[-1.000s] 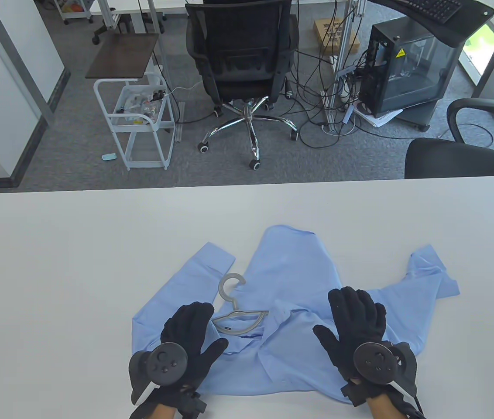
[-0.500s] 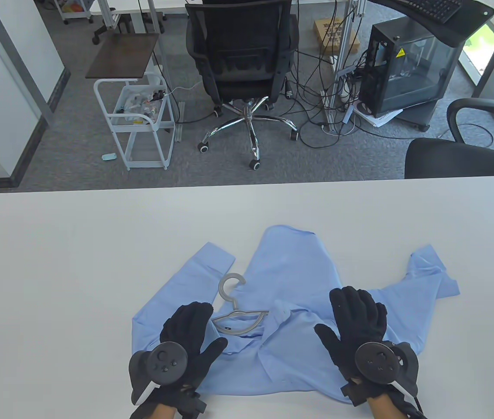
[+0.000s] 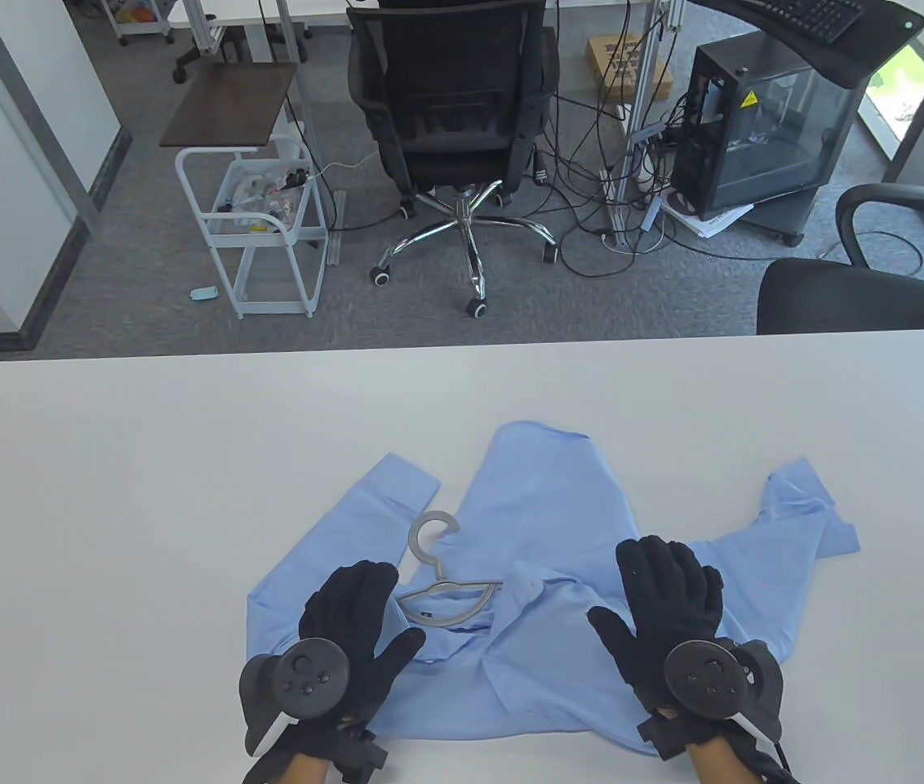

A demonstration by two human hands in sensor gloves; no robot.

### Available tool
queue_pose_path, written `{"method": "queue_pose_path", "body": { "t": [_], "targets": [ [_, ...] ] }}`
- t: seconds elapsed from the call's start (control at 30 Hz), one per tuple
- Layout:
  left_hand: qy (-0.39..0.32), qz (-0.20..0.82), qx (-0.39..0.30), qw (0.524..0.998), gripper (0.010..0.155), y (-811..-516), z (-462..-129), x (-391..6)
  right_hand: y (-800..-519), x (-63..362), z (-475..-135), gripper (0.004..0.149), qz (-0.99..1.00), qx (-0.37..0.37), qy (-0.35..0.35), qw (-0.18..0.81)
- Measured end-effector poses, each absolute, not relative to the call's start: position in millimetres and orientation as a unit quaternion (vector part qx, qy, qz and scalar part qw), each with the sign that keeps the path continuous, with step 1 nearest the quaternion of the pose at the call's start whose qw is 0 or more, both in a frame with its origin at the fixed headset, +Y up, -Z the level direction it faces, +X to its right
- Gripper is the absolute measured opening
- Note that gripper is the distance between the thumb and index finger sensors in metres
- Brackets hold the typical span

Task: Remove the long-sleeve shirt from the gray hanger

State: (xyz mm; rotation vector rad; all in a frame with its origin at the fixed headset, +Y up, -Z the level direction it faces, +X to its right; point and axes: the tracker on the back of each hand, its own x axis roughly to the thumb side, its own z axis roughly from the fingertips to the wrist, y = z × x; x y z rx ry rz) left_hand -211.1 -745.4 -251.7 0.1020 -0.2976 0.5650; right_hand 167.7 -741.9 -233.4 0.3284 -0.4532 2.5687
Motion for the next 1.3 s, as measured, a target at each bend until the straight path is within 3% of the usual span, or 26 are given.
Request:
{"method": "queue_pose_path", "body": {
  "t": [1.3],
  "targets": [
    [-0.147, 0.271, 0.063, 0.949, 0.081, -743, -248, -212, -742, 138, -237, 0.079, 0.952, 0.157, -0.153, 0.215]
  ]
}}
